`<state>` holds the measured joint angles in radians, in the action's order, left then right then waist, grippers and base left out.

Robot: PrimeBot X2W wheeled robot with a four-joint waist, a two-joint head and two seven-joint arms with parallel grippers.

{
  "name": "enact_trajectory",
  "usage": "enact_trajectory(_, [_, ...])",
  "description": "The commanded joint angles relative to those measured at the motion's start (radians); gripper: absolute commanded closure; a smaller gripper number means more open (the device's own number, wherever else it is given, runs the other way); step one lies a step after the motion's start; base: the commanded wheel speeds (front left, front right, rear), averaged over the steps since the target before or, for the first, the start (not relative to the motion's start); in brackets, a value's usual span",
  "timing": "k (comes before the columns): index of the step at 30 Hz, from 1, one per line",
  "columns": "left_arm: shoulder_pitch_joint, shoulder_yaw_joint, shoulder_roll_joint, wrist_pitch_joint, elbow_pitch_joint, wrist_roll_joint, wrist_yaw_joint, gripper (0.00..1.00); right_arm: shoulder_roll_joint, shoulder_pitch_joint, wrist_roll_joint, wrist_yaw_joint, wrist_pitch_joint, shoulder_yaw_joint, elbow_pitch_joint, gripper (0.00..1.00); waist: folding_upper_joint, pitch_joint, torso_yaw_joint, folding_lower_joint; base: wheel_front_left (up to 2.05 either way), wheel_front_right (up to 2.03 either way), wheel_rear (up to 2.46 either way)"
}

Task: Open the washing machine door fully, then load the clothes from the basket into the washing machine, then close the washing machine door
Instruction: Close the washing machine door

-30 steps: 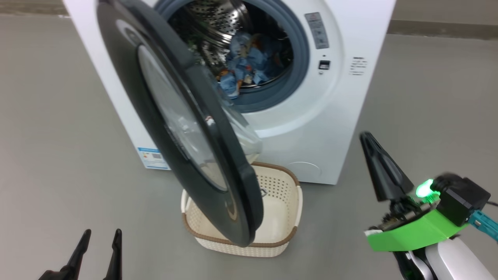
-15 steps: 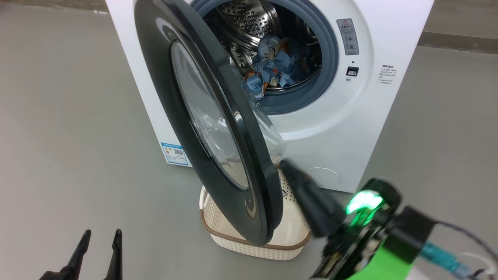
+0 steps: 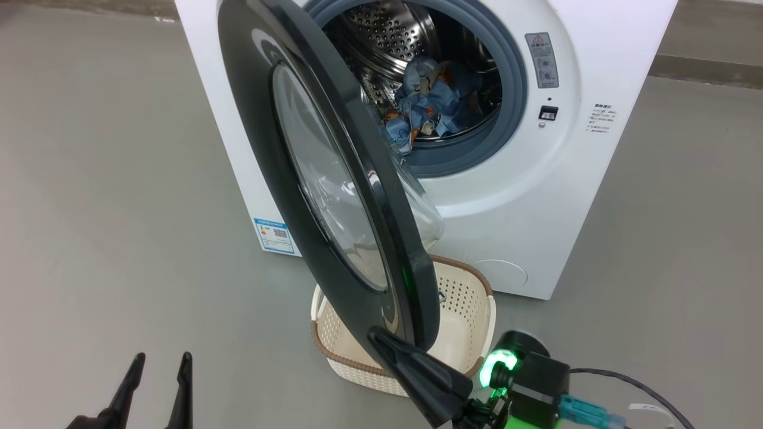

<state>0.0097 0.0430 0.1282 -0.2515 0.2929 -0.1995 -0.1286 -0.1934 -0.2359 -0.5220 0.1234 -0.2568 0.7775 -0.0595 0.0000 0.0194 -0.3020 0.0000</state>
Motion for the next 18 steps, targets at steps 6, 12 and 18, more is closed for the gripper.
enact_trajectory(6, [-0.017, 0.025, 0.008, -0.010, -0.021, 0.000, -0.002, 0.00, 0.005, -0.029, -0.051, 0.007, -0.005, 0.034, 0.088, 1.00, 0.0000, -0.005, -0.012, 0.0000, 0.00, 0.00, 0.00])
enact_trajectory(12, [-0.021, 0.019, 0.006, -0.010, -0.017, -0.003, -0.002, 0.00, 0.023, -0.064, -0.071, 0.007, -0.005, 0.047, 0.183, 1.00, 0.0000, -0.014, -0.023, 0.0000, 0.00, 0.00, 0.00])
enact_trajectory(18, [-0.034, 0.012, 0.000, -0.010, -0.015, -0.005, -0.002, 0.00, 0.046, -0.102, -0.067, 0.007, -0.005, 0.030, 0.250, 1.00, 0.0000, -0.032, -0.036, 0.0000, 0.00, 0.00, 0.00])
